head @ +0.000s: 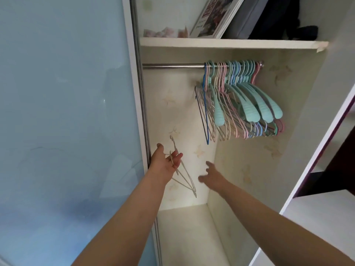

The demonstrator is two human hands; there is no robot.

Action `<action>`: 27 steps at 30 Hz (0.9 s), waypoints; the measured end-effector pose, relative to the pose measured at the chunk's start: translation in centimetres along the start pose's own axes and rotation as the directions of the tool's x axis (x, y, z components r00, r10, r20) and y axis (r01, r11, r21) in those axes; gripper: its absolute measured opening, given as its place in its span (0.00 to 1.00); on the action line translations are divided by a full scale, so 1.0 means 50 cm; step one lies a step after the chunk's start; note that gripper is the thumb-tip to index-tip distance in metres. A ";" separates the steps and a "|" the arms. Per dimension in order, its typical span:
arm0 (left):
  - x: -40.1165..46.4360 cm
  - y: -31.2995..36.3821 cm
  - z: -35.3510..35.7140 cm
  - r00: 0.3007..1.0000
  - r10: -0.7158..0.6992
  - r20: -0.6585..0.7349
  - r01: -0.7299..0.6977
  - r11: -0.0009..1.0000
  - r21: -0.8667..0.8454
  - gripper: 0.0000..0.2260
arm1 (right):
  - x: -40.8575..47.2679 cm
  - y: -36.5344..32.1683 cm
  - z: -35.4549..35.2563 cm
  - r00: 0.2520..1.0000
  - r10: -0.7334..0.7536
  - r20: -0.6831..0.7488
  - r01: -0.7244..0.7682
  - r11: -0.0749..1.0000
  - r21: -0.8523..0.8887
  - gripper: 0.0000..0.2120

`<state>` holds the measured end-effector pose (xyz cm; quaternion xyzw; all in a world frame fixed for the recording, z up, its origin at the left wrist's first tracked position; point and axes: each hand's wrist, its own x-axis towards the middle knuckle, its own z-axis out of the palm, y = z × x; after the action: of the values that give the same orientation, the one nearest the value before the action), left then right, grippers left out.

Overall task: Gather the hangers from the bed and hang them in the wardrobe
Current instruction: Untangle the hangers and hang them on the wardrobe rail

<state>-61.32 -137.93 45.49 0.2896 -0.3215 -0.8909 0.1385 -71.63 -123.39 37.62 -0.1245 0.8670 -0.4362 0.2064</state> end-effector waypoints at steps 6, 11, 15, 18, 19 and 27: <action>-0.031 -0.008 0.011 0.999 -0.036 -0.038 0.044 0.970 0.240 0.10 | -0.043 0.122 0.042 0.999 0.035 0.018 -0.023 0.885 -0.464 0.61; -0.038 -0.033 0.009 0.998 -0.055 -0.040 0.067 0.903 0.425 0.13 | -0.090 0.089 0.042 0.997 -0.074 -0.003 0.074 0.997 0.039 0.31; -0.037 -0.084 -0.003 0.997 -0.065 -0.038 0.075 0.823 0.562 0.14 | -0.123 0.027 0.033 0.978 -0.019 0.209 -0.135 0.707 0.694 0.16; -0.043 -0.106 -0.013 0.998 0.058 -0.017 -0.029 0.698 0.716 0.14 | -0.114 0.035 0.026 0.987 0.138 -0.080 -0.051 0.749 0.661 0.17; -0.046 -0.106 -0.017 0.993 0.115 -0.002 -0.074 0.652 0.754 0.13 | -0.107 0.052 0.020 0.941 0.219 -0.258 -0.024 0.803 0.596 0.20; -0.028 -0.059 -0.030 0.995 0.098 -0.007 -0.051 0.573 0.818 0.17 | -0.114 0.290 -0.046 0.938 0.143 -0.315 -0.188 0.975 -0.119 0.33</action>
<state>-59.49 -135.85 43.24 0.3299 -0.7035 -0.6285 0.0353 -68.20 -110.96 28.54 0.0029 0.9255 -0.3661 0.0968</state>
